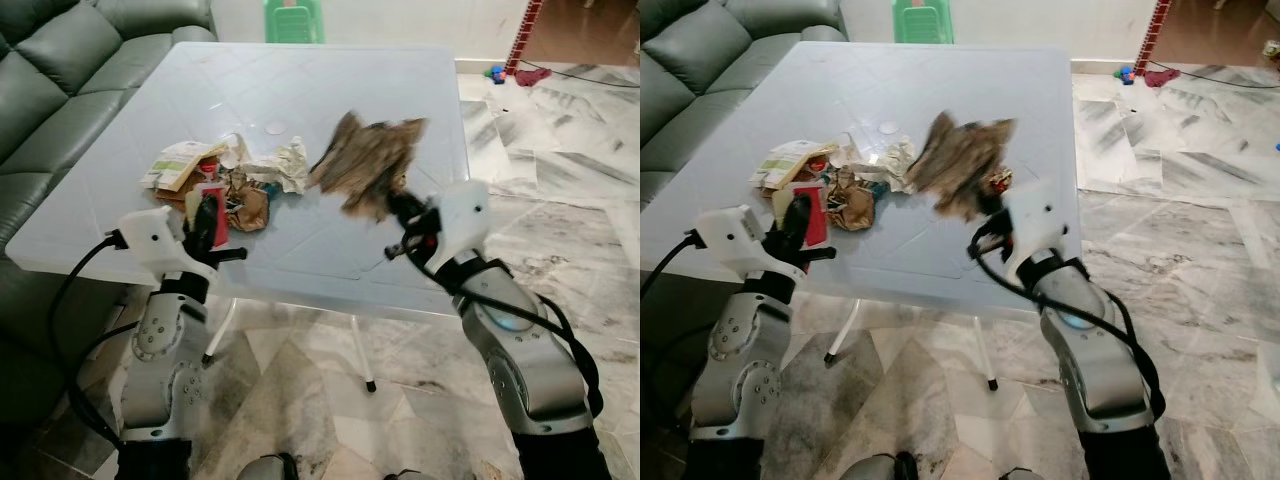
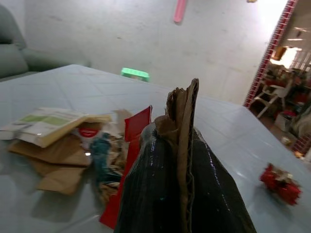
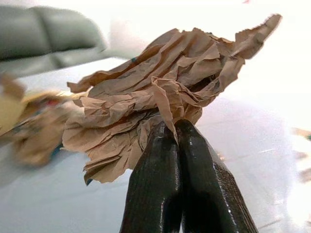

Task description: Picking trash to rubbish bin

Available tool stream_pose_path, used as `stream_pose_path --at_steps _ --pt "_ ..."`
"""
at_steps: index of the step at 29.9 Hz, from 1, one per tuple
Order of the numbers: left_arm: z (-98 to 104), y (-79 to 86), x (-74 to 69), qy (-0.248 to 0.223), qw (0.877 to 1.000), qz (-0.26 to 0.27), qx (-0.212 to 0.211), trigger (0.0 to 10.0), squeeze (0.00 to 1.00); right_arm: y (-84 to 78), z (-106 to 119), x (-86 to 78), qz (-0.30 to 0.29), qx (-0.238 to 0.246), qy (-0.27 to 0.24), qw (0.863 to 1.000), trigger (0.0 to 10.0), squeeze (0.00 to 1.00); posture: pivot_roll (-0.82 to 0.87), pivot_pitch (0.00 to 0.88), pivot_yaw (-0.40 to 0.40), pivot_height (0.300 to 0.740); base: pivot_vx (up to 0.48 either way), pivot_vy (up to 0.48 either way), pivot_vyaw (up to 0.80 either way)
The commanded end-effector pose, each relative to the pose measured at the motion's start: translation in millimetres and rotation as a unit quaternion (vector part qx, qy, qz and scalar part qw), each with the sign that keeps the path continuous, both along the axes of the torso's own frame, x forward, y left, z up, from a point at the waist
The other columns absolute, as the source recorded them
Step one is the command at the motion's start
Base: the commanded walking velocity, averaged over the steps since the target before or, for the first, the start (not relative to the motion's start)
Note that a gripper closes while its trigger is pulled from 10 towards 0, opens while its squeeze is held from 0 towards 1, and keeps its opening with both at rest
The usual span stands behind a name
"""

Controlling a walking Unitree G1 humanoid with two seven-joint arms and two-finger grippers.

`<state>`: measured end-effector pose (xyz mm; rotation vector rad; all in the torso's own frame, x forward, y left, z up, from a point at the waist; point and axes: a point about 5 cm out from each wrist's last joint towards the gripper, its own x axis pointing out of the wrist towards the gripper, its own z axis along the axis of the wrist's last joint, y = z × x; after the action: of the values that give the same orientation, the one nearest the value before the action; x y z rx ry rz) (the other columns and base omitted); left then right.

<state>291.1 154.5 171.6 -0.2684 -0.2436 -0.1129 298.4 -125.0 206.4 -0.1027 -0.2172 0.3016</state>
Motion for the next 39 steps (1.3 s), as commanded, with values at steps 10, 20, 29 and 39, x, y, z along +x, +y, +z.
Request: stream_pose_path --at_steps 10,20,29,39 --pt "4 -14.4 -8.3 0.012 0.998 -0.057 0.019 6.7 0.0 -19.0 -9 1.4 -0.081 0.003 -0.014 0.997 10.0 0.0 -0.04 0.064 0.082 0.74 0.0 0.0 0.0" --pt "7 -8.7 -3.6 0.011 0.998 -0.05 0.026 5.9 0.0 -16.1 -8 4.5 -0.079 0.005 -0.02 0.997 10.0 0.0 -0.04 0.056 0.081 0.74 0.0 0.176 0.0" --pt "5 -7.0 -2.2 0.028 0.998 -0.049 0.011 5.7 0.0 -17.1 -8 7.0 -0.085 0.008 -0.025 0.996 10.0 0.0 -0.03 0.055 0.085 0.74 0.0 0.363 0.0" --pt "4 -8.3 -1.0 0.032 0.998 -0.052 0.007 5.5 0.0 -16.9 -8 8.1 -0.083 0.008 -0.027 0.996 10.0 0.0 -0.04 0.057 0.084 0.74 0.0 0.475 0.0"
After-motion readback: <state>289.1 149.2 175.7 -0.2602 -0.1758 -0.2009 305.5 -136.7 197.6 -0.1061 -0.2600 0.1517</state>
